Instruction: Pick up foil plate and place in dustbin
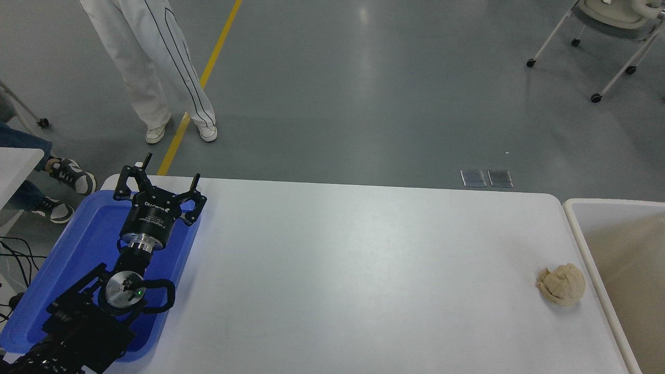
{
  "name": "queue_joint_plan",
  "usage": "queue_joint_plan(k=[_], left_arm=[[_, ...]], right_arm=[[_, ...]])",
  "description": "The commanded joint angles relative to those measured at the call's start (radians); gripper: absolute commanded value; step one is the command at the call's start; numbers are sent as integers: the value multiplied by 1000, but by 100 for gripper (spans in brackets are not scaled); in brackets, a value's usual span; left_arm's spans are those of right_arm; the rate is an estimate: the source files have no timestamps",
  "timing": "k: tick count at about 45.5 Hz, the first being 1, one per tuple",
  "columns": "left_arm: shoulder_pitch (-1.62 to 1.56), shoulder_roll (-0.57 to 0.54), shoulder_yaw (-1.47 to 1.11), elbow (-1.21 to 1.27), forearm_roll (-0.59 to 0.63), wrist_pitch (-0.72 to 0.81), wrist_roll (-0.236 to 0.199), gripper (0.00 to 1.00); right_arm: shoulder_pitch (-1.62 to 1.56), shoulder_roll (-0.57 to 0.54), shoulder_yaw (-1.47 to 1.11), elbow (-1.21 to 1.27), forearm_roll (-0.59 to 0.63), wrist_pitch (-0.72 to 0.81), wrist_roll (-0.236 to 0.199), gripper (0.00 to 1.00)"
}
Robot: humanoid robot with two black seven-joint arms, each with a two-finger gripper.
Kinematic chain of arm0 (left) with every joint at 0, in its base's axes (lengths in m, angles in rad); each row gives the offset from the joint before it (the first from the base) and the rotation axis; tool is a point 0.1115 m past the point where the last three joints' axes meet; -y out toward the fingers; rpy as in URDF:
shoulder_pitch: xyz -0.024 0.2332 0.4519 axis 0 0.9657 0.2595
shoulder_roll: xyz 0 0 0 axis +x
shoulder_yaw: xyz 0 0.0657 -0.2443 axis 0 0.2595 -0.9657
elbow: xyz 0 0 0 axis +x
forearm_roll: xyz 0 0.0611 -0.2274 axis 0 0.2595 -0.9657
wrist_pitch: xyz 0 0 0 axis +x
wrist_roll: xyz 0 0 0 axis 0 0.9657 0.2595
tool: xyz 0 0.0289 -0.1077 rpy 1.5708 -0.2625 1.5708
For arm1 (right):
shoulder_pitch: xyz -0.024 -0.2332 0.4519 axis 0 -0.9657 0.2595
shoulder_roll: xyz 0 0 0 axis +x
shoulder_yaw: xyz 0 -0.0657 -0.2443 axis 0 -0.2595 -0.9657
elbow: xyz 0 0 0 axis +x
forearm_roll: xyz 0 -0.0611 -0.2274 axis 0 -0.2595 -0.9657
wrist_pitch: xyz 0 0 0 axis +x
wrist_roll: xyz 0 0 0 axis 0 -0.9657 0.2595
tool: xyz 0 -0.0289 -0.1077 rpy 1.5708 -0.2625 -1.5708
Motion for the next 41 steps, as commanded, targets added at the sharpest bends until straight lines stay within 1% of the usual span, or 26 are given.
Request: queue_joint_plan(k=[1, 6, 11, 23, 28, 34, 41], left_arm=[[0, 0, 0, 0, 0, -1, 0, 100], [0, 0, 0, 0, 0, -1, 0, 100], [0, 0, -1, 0, 0, -1, 0, 100], [0, 0, 0, 0, 0, -1, 0, 100], [0, 0, 0, 0, 1, -1, 0, 100], [0, 0, -1, 0, 0, -1, 0, 100], [0, 0, 0, 0, 0, -1, 0, 100]], right_arm=[[14, 1, 1, 4, 0, -2, -1, 100], [23, -2, 3, 30, 0, 9, -1, 100], [49, -28, 3, 77, 0, 10, -6, 100], [178, -255, -20, 470, -18, 10, -4, 100], [245, -312, -66, 597, -17, 12, -4, 100], [368, -381, -184, 780, -15, 24, -6, 100], [575, -375, -434, 897, -12, 59, -6, 100]])
